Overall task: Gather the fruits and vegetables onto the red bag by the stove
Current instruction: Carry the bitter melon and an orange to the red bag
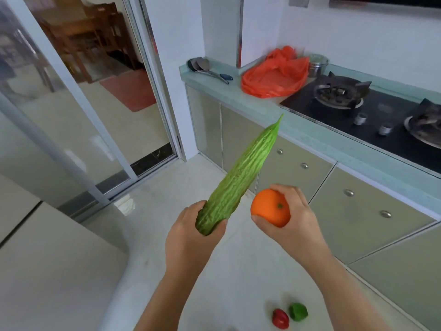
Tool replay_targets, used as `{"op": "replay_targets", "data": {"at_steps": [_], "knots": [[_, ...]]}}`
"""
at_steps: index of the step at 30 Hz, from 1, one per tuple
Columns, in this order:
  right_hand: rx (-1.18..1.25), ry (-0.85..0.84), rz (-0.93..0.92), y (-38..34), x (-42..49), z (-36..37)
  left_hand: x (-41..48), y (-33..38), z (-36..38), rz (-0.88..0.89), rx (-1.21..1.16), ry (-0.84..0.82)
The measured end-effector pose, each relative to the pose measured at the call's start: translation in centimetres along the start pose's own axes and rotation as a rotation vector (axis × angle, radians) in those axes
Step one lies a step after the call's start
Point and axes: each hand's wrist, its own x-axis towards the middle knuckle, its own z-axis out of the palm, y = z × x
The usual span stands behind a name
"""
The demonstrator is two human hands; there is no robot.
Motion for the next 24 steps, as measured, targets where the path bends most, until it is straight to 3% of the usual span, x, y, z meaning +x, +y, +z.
{"op": "replay_targets", "data": {"at_steps": [11, 24], "knots": [[-0.062, 0.039, 0.078, 1.4, 14.3, 5.1, 15.8, -3.1, 2.3, 0.014, -0.025, -0.022], [-0.129, 0.047, 0.070, -2.0, 34.0, 12.4, 37.5, -5.6, 1.6, 0.054, -0.084, -0.072]]}}
